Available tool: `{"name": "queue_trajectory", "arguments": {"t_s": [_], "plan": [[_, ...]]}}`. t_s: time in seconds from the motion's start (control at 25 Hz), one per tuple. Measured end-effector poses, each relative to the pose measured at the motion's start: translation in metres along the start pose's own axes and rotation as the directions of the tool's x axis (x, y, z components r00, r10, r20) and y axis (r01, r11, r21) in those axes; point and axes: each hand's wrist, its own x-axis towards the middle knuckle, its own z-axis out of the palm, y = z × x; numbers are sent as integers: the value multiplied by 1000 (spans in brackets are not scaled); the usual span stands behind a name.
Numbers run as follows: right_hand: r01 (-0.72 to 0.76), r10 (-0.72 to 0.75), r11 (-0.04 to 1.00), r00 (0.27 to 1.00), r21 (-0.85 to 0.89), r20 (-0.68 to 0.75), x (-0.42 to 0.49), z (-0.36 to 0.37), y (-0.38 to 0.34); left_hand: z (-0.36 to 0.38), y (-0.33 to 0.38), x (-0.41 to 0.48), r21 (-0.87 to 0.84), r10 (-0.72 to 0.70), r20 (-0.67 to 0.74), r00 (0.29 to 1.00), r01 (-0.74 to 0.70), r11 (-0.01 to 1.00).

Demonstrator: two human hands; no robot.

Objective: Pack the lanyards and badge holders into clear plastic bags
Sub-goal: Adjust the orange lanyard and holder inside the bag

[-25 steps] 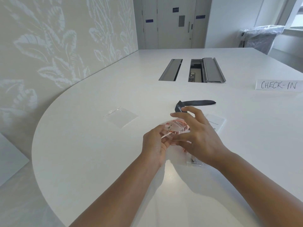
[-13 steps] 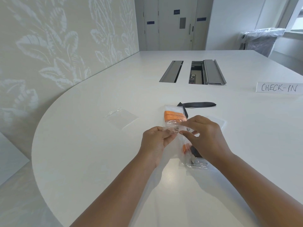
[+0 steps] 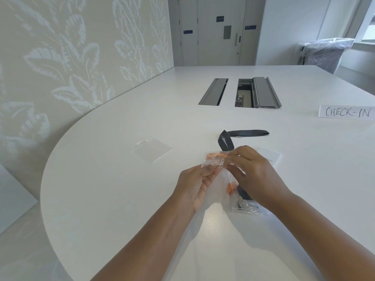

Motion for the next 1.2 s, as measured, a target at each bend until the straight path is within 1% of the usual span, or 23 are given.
{"name": "queue_trajectory", "arguments": {"t_s": [0.08, 0.2, 0.24, 0.32, 0.4, 0.52, 0.56, 0.68, 0.76, 0.84, 0.92, 1.0, 1.12, 1.2], "plan": [[-20, 21, 1000, 999, 24, -29, 2, 1, -1, 0, 2, 0, 5, 22, -11, 1000, -22, 1000], [-163, 174, 981, 979, 106, -105, 2, -1, -4, 1, 4, 1, 45, 79, -77, 994, -76, 996], [-183, 197, 976, 973, 118, -121, 2, -1, -5, 1, 5, 1, 42, 84, -83, 993, -81, 996], [-166, 180, 980, 974, 106, -140, 2, -1, -5, 1, 7, 1, 12, 62, -53, 997, -62, 998], [-123, 133, 990, 980, 74, -151, 3, -3, -4, 1, 10, -1, -43, 8, 24, 1000, -7, 999], [-75, 81, 996, 983, 39, -162, 5, -9, -1, 1, 17, -3, -173, -113, 98, 989, 129, 976], [-65, 70, 997, 985, 37, -158, 5, -10, -1, -1, 19, -3, -176, -147, 104, 984, 164, 971], [-39, 47, 997, 991, 69, -127, 4, -9, -2, -2, 22, -5, -10, -227, 137, 964, 231, 973], [-42, 53, 994, 992, 100, -112, 3, -7, -4, -2, 21, -7, 47, -281, 155, 947, 277, 960], [-54, 67, 991, 993, 124, -99, 3, -5, -5, -4, 18, -6, 47, -285, 108, 952, 281, 958], [-71, 83, 988, 993, 137, -83, 1, -5, -7, -5, 16, -5, 90, -264, 62, 962, 258, 962], [-68, 82, 989, 991, 133, -105, 1, -4, -7, -6, 16, -5, 168, -265, 56, 963, 253, 953], [-66, 81, 994, 981, 89, -174, 2, -5, -6, -7, 19, -6, 269, -305, 89, 948, 272, 924], [-96, 112, 991, 973, 89, -201, 3, -6, -9, -6, 21, -7, 291, -313, 120, 942, 268, 918]]}}
